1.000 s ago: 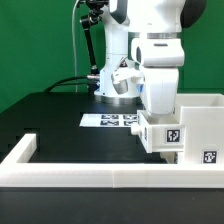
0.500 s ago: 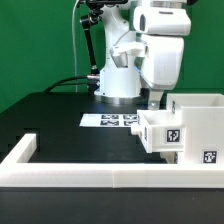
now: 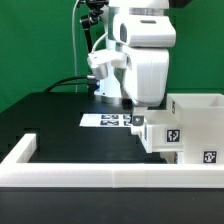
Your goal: Assemble drawer
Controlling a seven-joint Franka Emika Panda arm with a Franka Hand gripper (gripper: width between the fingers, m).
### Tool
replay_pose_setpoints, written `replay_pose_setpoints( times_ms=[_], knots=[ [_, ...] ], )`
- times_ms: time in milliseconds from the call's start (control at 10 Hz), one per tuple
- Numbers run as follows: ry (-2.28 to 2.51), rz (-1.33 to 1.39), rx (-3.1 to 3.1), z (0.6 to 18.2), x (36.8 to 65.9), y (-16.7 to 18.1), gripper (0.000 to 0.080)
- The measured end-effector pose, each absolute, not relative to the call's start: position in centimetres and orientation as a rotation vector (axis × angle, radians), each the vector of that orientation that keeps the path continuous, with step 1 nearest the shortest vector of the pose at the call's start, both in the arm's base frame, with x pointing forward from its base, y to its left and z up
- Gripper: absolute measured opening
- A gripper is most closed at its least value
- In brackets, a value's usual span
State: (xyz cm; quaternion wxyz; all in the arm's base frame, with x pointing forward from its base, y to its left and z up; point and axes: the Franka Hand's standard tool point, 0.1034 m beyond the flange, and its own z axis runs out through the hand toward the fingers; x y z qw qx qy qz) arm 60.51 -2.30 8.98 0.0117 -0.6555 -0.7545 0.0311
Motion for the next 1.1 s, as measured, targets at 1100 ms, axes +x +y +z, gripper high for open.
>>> replay_pose_setpoints(
  times_ms=[1100],
  knots=[
    [-2.173,-0.026,-2.034,7.2,59.3,-0.3,0.0649]
  ],
)
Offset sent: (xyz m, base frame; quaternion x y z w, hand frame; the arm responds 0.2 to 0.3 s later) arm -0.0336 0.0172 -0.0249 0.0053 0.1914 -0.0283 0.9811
